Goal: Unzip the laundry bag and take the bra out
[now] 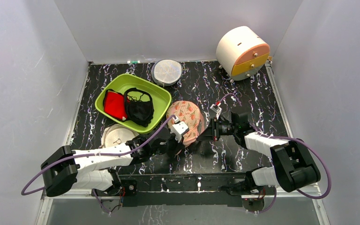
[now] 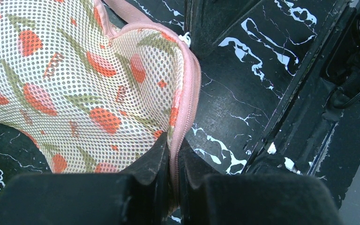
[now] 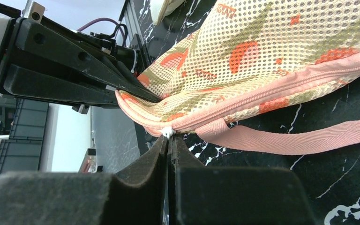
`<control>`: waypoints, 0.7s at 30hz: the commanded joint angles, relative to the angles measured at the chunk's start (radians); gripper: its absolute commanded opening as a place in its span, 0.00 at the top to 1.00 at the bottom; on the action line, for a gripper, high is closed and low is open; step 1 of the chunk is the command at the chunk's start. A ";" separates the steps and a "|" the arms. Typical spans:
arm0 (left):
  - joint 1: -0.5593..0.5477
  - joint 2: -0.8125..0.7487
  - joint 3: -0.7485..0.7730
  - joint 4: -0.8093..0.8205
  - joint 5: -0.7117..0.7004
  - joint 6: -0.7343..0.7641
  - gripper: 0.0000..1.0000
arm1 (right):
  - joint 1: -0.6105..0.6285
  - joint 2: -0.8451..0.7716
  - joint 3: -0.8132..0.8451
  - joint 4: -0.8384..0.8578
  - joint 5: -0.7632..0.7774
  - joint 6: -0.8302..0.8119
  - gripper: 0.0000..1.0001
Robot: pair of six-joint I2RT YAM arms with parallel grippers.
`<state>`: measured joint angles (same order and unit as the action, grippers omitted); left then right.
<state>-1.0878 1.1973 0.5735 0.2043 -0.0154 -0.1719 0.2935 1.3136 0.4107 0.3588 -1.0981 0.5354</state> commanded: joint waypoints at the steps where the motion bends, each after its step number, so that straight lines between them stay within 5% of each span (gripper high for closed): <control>1: 0.005 -0.049 -0.005 0.001 -0.003 0.010 1.00 | 0.004 0.002 0.021 -0.004 0.036 -0.042 1.00; 7: 0.004 -0.060 -0.009 -0.039 -0.007 0.031 1.00 | 0.004 -0.003 0.069 -0.147 0.233 -0.133 1.00; 21: 0.004 -0.082 -0.037 -0.094 -0.009 0.033 1.00 | 0.004 0.105 0.118 -0.080 0.444 -0.125 1.00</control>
<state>-1.0859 1.1629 0.5552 0.1535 -0.0265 -0.1345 0.3096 1.3720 0.4629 0.2321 -0.8318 0.4480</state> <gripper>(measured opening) 0.060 0.009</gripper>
